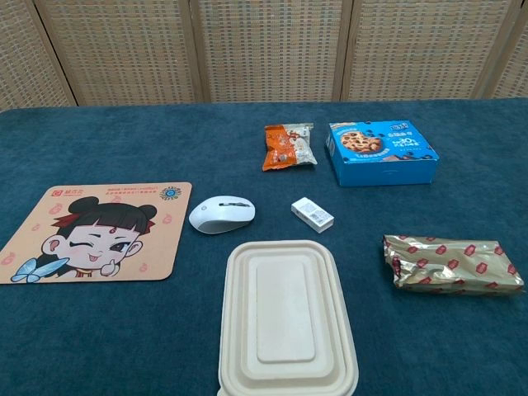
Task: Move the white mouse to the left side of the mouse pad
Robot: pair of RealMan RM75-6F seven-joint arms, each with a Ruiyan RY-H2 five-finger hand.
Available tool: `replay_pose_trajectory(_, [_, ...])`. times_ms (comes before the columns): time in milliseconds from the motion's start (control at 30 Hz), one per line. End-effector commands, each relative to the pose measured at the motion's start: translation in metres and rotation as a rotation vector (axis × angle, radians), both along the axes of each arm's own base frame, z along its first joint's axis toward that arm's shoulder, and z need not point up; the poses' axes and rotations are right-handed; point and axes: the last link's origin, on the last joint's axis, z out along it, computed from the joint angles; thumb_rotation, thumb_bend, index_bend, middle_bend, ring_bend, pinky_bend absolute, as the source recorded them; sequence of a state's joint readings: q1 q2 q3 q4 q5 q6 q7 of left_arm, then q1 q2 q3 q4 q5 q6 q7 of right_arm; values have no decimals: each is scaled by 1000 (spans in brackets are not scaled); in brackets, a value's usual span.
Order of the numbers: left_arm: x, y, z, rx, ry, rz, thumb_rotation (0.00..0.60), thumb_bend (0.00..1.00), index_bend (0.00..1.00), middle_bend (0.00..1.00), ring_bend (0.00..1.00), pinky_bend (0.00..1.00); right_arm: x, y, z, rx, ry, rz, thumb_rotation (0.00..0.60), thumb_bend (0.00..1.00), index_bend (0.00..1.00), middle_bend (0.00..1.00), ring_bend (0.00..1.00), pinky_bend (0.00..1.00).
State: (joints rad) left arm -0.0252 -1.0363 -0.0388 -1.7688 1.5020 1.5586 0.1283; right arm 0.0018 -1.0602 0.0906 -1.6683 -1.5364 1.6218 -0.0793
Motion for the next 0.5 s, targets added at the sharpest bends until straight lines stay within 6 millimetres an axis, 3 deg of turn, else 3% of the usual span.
replay_pose_trajectory(33, [0,0,0,-1,0,0,600,0,0,0,0,0,0,0,0,3,-4,-3,600,0,0,0,0,0])
replay_pose_trajectory(267, [4,14,-11,-39,-25,-57,600,0,0,0,0,0,0,0,2,6,-19,-3,600,0,0,0,0,0])
replay_pose_trajectory(400, [19,48,-32,-111,-80,-127,600,0,0,0,0,0,-1,-1,2,10,-25,-9,600,0,0,0,0,0])
replay_pose_trajectory(500, [45,83,-57,-203,-82,-214,600,0,0,0,0,0,-3,-3,3,12,-36,-18,600,0,0,0,0,0])
